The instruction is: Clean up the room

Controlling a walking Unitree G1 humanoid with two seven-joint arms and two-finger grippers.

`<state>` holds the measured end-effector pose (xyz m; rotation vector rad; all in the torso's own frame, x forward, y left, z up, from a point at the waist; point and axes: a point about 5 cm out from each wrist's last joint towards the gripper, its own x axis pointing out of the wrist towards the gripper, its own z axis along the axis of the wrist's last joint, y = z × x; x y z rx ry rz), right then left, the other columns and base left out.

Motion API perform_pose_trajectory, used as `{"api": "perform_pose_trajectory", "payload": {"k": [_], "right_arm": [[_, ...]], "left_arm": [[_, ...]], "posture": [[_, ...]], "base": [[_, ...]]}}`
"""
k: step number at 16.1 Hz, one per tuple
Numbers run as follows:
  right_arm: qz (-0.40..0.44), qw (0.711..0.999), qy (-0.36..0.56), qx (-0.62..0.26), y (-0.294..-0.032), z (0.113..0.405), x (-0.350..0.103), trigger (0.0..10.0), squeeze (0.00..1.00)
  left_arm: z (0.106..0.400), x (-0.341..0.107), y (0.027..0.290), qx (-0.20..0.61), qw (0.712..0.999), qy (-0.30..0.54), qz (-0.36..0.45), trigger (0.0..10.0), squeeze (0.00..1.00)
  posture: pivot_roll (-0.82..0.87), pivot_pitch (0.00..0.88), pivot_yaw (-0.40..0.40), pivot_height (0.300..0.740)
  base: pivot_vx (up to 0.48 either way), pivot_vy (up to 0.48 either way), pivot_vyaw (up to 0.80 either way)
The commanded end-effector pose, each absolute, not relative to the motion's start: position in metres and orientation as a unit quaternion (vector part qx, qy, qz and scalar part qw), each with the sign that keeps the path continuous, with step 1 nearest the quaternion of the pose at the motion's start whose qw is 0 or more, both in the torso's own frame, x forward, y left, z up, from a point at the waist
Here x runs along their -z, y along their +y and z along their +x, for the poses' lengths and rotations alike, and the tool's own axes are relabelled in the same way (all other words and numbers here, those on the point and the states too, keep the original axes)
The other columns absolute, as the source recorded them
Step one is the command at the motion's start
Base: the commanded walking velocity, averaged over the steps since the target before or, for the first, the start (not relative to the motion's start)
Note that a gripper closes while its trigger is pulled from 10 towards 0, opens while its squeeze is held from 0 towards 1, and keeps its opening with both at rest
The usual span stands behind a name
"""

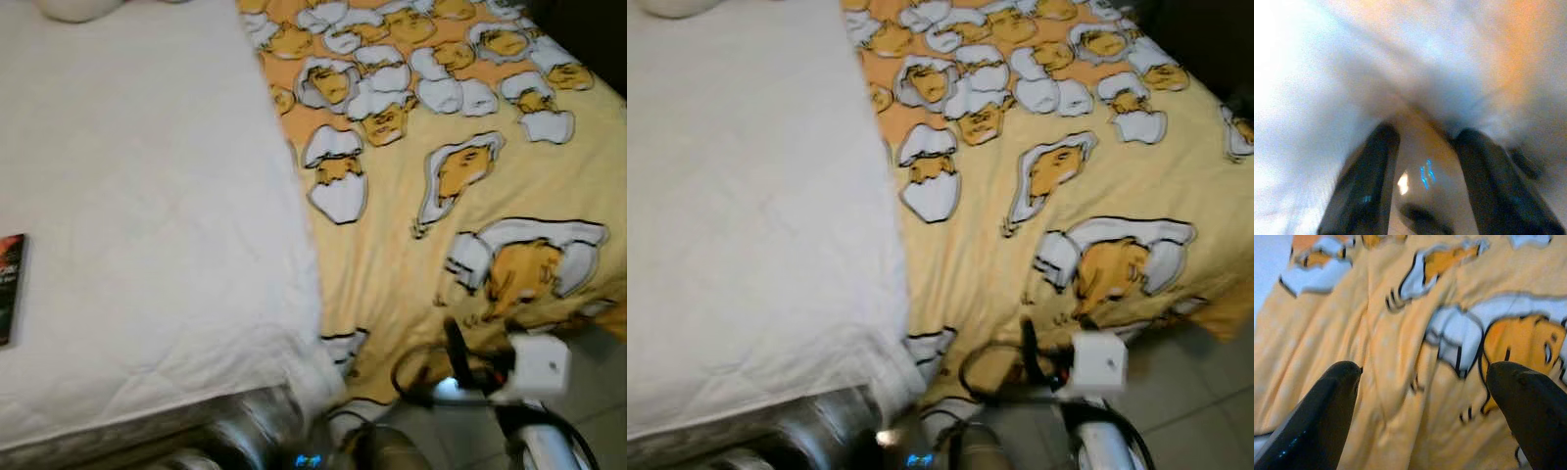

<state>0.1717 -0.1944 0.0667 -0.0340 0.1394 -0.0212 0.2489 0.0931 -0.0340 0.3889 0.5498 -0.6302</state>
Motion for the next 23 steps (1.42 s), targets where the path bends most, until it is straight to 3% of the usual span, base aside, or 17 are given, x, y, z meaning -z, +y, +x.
{"api": "perform_pose_trajectory", "payload": {"k": [1,2,4,7,9,10,11,12,14,16,17,19,21,23], "right_arm": [[-0.015,0.997,0.079,0.016,-0.199,0.172,-0.06,10.0,0.31],[-0.014,0.997,0.076,0.012,-0.197,0.177,-0.059,10.0,0.31],[-0.013,0.997,0.073,0.011,-0.197,0.18,-0.058,10.0,0.31],[-0.011,0.998,0.066,0.014,-0.197,0.183,-0.059,10.0,0.31],[-0.008,0.997,0.069,0.019,-0.199,0.176,-0.056,10.0,0.31],[-0.007,0.997,0.078,0.022,-0.2,0.172,-0.053,10.0,0.3],[-0.004,0.996,0.084,0.023,-0.2,0.17,-0.05,10.0,0.3],[-0.003,0.996,0.086,0.019,-0.199,0.17,-0.048,10.0,0.31],[-0.004,0.996,0.087,0.015,-0.199,0.17,-0.046,10.0,0.31],[-0.004,0.996,0.09,0.014,-0.2,0.172,-0.043,10.0,0.31],[-0.006,0.996,0.088,0.016,-0.203,0.173,-0.041,10.0,0.31],[-0.008,0.997,0.072,0.018,-0.204,0.175,-0.044,10.0,0.31],[-0.006,0.998,0.064,0.021,-0.206,0.176,-0.046,10.0,0.31],[-0.003,0.998,0.052,0.043,-0.216,0.184,-0.051,10.0,0.3]], "left_arm": [[0.286,-0.006,0.138,0.24,0.949,0.191,0.077,10.0,0.0],[0.297,-0.021,0.131,0.217,0.962,0.166,0.012,10.0,0.0],[0.305,-0.034,0.125,0.182,0.971,0.146,-0.044,10.0,0.0],[0.306,-0.044,0.13,0.145,0.983,0.103,-0.048,10.0,0.0],[0.277,-0.036,0.132,0.208,0.97,0.122,-0.018,10.0,0.0],[0.254,-0.016,0.13,0.269,0.945,0.187,0.011,10.0,0.0],[0.22,0.021,0.128,0.353,0.877,0.319,0.073,10.0,0.0],[0.2,0.037,0.135,0.385,0.834,0.374,0.131,10.0,0.0],[0.19,0.059,0.137,0.35,0.836,0.396,0.15,10.0,0.0],[0.164,0.074,0.126,0.372,0.809,0.412,0.192,10.0,0.0],[0.172,0.049,0.089,0.352,0.877,0.295,0.143,10.0,0.0],[0.191,0.008,0.035,0.256,0.949,0.152,0.106,10.0,0.0],[0.197,-0.015,0.012,0.21,0.971,0.094,0.065,10.0,0.0],[0.204,-0.071,-0.039,0.141,0.99,0.021,-0.003,10.0,0.0]], "posture": [[-0.08,0.044,0.023,0.74],[-0.08,0.038,0.024,0.74],[-0.08,0.026,0.028,0.74],[-0.08,0.02,0.035,0.74],[-0.09,0.021,0.04,0.74],[-0.08,0.031,0.041,0.74],[-0.07,0.041,0.035,0.74],[-0.07,0.05,0.034,0.74],[-0.07,0.053,0.031,0.74],[-0.07,0.053,0.031,0.74],[-0.05,0.064,0.027,0.74],[-0.06,0.062,0.026,0.74],[-0.06,0.06,0.023,0.74],[-0.06,0.044,0.02,0.74]], "base": [[0.0,0.0,0.0],[0.0,0.0,0.0],[0.0,0.0,0.0],[0.0,0.0,0.0],[0.0,0.0,0.0],[0.0,0.0,0.0],[0.0,0.0,0.0],[0.0,0.0,0.0],[0.0,0.0,0.0],[0.0,0.0,0.0],[0.0,0.0,0.0],[0.0,0.0,0.0],[0.0,0.0,0.0],[0.0,0.0,0.0]]}}
